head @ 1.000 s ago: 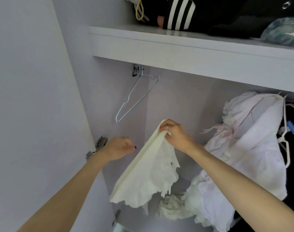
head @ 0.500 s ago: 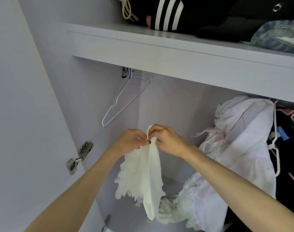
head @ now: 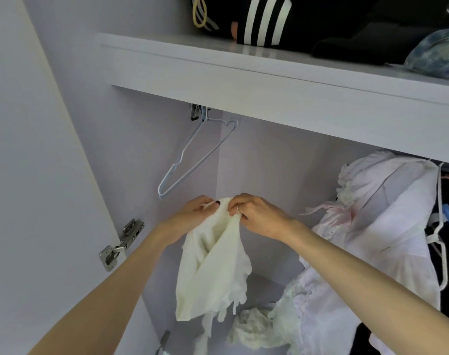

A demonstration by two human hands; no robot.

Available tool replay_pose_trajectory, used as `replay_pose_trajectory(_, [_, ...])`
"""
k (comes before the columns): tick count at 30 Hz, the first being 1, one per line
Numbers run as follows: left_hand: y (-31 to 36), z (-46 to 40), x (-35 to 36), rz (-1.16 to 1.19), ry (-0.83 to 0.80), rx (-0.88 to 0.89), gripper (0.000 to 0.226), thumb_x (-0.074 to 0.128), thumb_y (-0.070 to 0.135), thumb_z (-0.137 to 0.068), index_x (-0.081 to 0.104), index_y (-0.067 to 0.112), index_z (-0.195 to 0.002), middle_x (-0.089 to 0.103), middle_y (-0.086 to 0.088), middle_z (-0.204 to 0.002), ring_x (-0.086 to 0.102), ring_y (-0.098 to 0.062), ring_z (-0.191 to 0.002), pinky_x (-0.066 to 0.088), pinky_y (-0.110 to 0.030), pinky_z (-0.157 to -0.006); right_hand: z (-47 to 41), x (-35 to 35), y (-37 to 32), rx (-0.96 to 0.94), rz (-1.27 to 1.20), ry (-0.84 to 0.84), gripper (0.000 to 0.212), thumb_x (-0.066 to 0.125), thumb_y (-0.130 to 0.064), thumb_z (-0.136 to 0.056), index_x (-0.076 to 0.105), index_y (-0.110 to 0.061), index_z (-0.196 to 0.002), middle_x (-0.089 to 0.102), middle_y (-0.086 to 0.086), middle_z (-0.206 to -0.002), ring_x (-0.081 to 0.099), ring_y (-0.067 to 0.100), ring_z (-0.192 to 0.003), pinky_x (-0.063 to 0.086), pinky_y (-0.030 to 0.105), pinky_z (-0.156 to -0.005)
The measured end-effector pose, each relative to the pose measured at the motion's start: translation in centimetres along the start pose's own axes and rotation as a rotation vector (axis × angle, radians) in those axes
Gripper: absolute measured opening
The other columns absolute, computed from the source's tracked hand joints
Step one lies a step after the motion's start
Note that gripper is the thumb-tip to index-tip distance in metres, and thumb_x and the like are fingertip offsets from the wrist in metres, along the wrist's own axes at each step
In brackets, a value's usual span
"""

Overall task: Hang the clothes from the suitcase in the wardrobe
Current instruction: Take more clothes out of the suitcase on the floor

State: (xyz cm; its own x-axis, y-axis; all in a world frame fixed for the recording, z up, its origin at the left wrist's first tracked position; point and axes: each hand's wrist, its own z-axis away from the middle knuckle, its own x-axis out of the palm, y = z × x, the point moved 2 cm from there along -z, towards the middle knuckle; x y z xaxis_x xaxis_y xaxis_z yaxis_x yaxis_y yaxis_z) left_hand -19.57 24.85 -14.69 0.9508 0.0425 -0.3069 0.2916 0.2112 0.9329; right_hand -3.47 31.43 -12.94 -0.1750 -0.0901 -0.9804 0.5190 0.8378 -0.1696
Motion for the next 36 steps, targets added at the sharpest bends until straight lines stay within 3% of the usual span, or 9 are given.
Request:
replay_pose_trajectory(4, [-0.1, -0.3, -1.2, -0.444, 0.204, 0.152, 0.019, 0.057, 0.021, -0.089, 0.059, 0.028, -0.072, 0.058, 0.008, -0.066, 0.054, -0.015, -0.068, 0.038, -0.017, -0.056, -1.0, 0.0, -0.7, -0.064, 0.036, -0.026, 0.036, 0.041, 0.005, -0.090, 0.063, -0.002, -0.118, 0.057, 0.004, -0.127, 0.049, 0.020, -0.119, 0.041, 0.029, -0.099])
replay_pose_trajectory(9, [0.0, -0.1, -2.5, -0.608, 0.392, 0.125, 0.023, 0.049, 0.013, -0.088, 0.066, 0.022, -0.101, 0.069, -0.003, -0.095, 0.063, -0.026, -0.091, 0.051, -0.035, -0.076, -1.6, 0.1, -0.8, 0.040, -0.138, -0.053, 0.029, 0.044, -0.005, -0.091, 0.068, -0.007, -0.107, 0.061, 0.001, -0.117, 0.056, 0.016, -0.107, 0.043, 0.023, -0.096])
replay_pose_trajectory(13, [-0.3, 0.1, -4.0, -0.538, 0.409, 0.016, 0.020, 0.044, 0.007, -0.091, 0.059, 0.006, -0.104, 0.053, -0.011, -0.110, 0.056, -0.031, -0.099, 0.041, -0.029, -0.082, -3.5, 0.2, -1.3, 0.281, -0.505, -0.027, 0.022, 0.051, -0.016, -0.093, 0.070, -0.010, -0.101, 0.068, 0.002, -0.107, 0.060, 0.012, -0.097, 0.047, 0.022, -0.088])
replay_pose_trajectory(17, [-0.6, 1.1, -5.8, -0.350, 0.391, -0.114, 0.014, 0.036, 0.011, -0.096, 0.050, 0.012, -0.090, 0.053, -0.006, -0.087, 0.050, -0.026, -0.087, 0.034, -0.025, -0.069, -7.7, 1.2, -1.5, 0.493, -0.913, 0.084, 0.018, 0.051, -0.003, -0.090, 0.065, -0.007, -0.100, 0.064, 0.009, -0.087, 0.059, 0.015, -0.075, 0.050, 0.024, -0.073])
replay_pose_trajectory(19, [-0.5, 1.8, -6.5, -0.334, 0.386, -0.131, 0.022, 0.035, 0.010, -0.096, 0.054, 0.007, -0.106, 0.058, -0.014, -0.104, 0.054, -0.029, -0.097, 0.036, -0.027, -0.072, -9.4, 1.3, -2.1, 0.609, -1.183, 0.152, 0.016, 0.049, -0.002, -0.093, 0.058, -0.003, -0.105, 0.060, 0.008, -0.079, 0.056, 0.016, -0.066, 0.052, 0.024, -0.063])
replay_pose_trajectory(22, [-0.7, 2.7, -7.4, -0.290, 0.378, -0.123, 0.031, 0.035, 0.004, -0.095, 0.057, 0.003, -0.116, 0.060, -0.016, -0.111, 0.057, -0.029, -0.103, 0.042, -0.030, -0.078, -11.8, 1.1, -3.8, 0.647, -1.408, 0.221, 0.012, 0.048, -0.010, -0.097, 0.050, -0.004, -0.107, 0.056, 0.011, -0.088, 0.056, 0.020, -0.073, 0.053, 0.032, -0.071])
replay_pose_trajectory(27, [-1.4, 3.8, -8.5, -0.205, 0.282, -0.113, 0.039, 0.040, -0.008, -0.086, 0.066, 0.009, -0.109, 0.062, -0.008, -0.107, 0.058, -0.023, -0.100, 0.043, -0.025, -0.082, -15.1, 0.5, -5.6, 0.692, -1.500, 0.261, 0.020, 0.049, -0.025, -0.097, 0.054, -0.007, -0.102, 0.054, 0.006, -0.098, 0.053, 0.021, -0.096, 0.051, 0.038, -0.090])
replay_pose_trajectory(31, [-1.9, 4.5, -8.6, -0.230, 0.228, -0.110, 0.036, 0.046, -0.007, -0.084, 0.069, 0.009, -0.106, 0.064, -0.002, -0.100, 0.057, -0.015, -0.094, 0.043, -0.022, -0.080, -16.2, 0.2, -6.2, 0.704, -1.488, 0.286, 0.023, 0.052, -0.024, -0.096, 0.054, -0.010, -0.078, 0.058, 0.006, -0.080, 0.057, 0.017, -0.073, 0.054, 0.029, -0.069])
replay_pose_trajectory(36, [-2.4, 4.6, -8.9, -0.224, 0.283, -0.112, 0.034, 0.044, -0.003, -0.086, 0.072, 0.013, -0.096, 0.066, -0.002, -0.095, 0.060, -0.017, -0.088, 0.042, -0.021, -0.070, -16.5, 0.0, -6.1, 0.731, -1.431, 0.430, 0.025, 0.041, -0.024, -0.101, 0.055, -0.005, -0.091, 0.057, 0.011, -0.068, 0.054, 0.018, -0.055, 0.052, 0.023, -0.049])
